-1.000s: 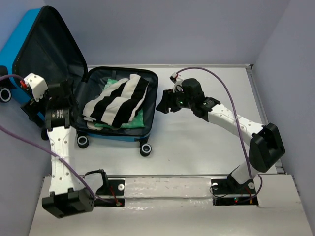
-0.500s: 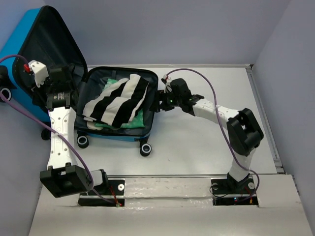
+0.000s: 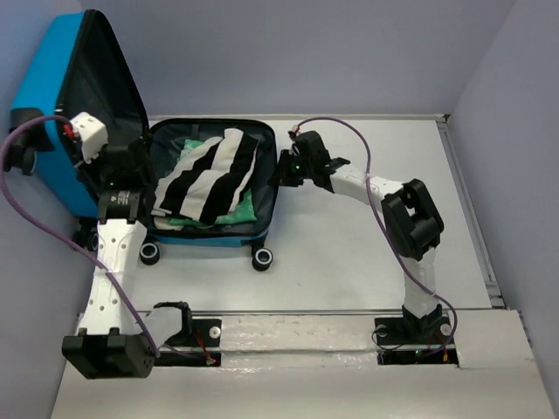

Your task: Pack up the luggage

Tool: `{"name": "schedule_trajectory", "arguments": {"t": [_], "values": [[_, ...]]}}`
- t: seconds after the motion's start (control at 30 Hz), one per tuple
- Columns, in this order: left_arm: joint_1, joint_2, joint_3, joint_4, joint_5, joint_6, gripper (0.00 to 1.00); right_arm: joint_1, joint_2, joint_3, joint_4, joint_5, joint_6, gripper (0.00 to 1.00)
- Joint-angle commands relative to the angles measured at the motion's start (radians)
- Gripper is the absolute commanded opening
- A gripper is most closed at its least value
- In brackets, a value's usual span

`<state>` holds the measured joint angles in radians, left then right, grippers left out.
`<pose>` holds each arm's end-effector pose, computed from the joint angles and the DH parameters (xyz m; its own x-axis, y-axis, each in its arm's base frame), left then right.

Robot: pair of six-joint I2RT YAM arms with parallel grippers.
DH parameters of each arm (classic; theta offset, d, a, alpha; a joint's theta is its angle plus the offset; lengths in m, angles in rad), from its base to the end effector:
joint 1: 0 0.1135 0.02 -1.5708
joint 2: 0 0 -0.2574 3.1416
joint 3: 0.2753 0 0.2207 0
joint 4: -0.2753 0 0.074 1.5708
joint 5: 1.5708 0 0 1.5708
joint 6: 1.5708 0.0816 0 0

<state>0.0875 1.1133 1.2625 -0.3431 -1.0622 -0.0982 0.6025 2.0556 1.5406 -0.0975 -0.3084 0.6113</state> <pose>0.2120 0.0901 0.4134 -0.1031 -0.0570 -0.9930 -0.9108 0.4066 0.0713 0.3802 0.2916 0.2016 -0.8152 0.1030 -0.5699 -0.3379 0.7146 0.6125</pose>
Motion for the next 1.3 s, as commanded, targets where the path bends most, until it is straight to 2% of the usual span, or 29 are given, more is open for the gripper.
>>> {"name": "schedule_trajectory", "arguments": {"t": [0.0, 0.07, 0.1, 0.2, 0.23, 0.3, 0.37, 0.4, 0.43, 0.47, 0.53, 0.57, 0.67, 0.73, 0.83, 0.93, 0.97, 1.03, 1.07, 1.13, 1.17, 1.27], "values": [[-0.346, -0.111, -0.115, 0.134, -0.07, 0.034, 0.06, 0.051, 0.08, 0.032, 0.087, -0.104, -0.085, 0.07], [-0.477, -0.15, -0.168, 0.144, -0.134, 0.025, 0.06, 0.051, 0.09, 0.044, 0.087, -0.115, -0.082, 0.07], [-0.596, -0.161, -0.184, 0.145, -0.159, 0.023, 0.06, 0.051, 0.095, 0.046, 0.087, -0.115, -0.081, 0.07], [-0.75, -0.159, -0.23, 0.141, -0.243, 0.017, 0.06, 0.06, 0.1, 0.047, 0.087, -0.116, -0.074, 0.07], [-0.857, -0.147, -0.238, 0.142, -0.272, 0.021, 0.06, 0.06, 0.101, 0.05, 0.085, -0.12, -0.071, 0.07], [-0.949, -0.124, -0.241, 0.132, -0.352, 0.02, 0.06, 0.06, 0.104, 0.053, 0.087, -0.121, -0.067, 0.07], [-1.056, -0.099, -0.229, 0.115, -0.354, 0.008, 0.06, 0.06, 0.1, 0.052, 0.087, -0.113, -0.065, 0.07], [-1.08, -0.096, -0.201, 0.08, -0.341, -0.027, 0.09, 0.06, 0.098, 0.052, 0.087, -0.109, -0.067, 0.07], [-1.1, -0.093, -0.178, 0.038, -0.309, -0.064, 0.25, 0.06, 0.094, 0.052, 0.087, -0.11, -0.065, 0.07], [-1.126, -0.092, -0.126, -0.024, -0.224, -0.116, 0.61, 0.06, 0.089, 0.053, 0.087, -0.11, -0.065, 0.07], [-1.161, -0.096, -0.083, -0.049, -0.133, -0.118, 0.83, 0.06, 0.086, 0.052, 0.087, -0.106, -0.065, 0.07], [-1.211, -0.099, -0.056, -0.05, -0.074, -0.106, 0.91, 0.06, 0.084, 0.052, 0.087, -0.104, -0.062, 0.07], [-1.314, -0.089, -0.02, -0.063, -0.093, -0.084, 0.98, 0.06, 0.08, 0.035, 0.087, -0.086, -0.055, 0.07], [-1.367, -0.083, 0.018, -0.048, -0.059, -0.054, 0.99, 0.049, 0.066, 0.001, 0.125, -0.077, -0.051, 0.07], [-1.365, -0.098, 0.057, 0.012, -0.015, -0.038, 0.99, 0.003, 0.034, -0.05, 0.151, -0.086, -0.05, 0.07], [-1.274, -0.099, 0.092, -0.017, 0.045, -0.041, 0.99, -0.052, -0.027, -0.138, 0.171, -0.083, -0.071, 0.07], [-1.158, -0.09, 0.118, -0.078, 0.132, -0.073, 0.98, -0.067, -0.046, -0.181, 0.173, -0.078, -0.094, 0.07], [-1.018, -0.066, 0.133, -0.129, 0.206, -0.109, 0.99, -0.125, -0.101, -0.224, 0.173, -0.069, -0.113, 0.07], [-0.9, -0.06, 0.135, -0.137, 0.231, -0.118, 0.99, -0.148, -0.12, -0.243, 0.173, -0.075, -0.125, 0.07], [-0.798, -0.049, 0.136, -0.146, 0.298, -0.144, 0.99, -0.222, -0.158, -0.298, 0.171, -0.089, -0.139, 0.07], [-0.698, -0.046, 0.14, -0.14, 0.342, -0.15, 0.99, -0.245, -0.194, -0.325, 0.165, -0.092, -0.148, 0.07], [-0.524, -0.032, 0.144, -0.122, 0.454, -0.193, 0.99, -0.303, -0.227, -0.323, 0.124, -0.103, -0.172, 0.08]]}}
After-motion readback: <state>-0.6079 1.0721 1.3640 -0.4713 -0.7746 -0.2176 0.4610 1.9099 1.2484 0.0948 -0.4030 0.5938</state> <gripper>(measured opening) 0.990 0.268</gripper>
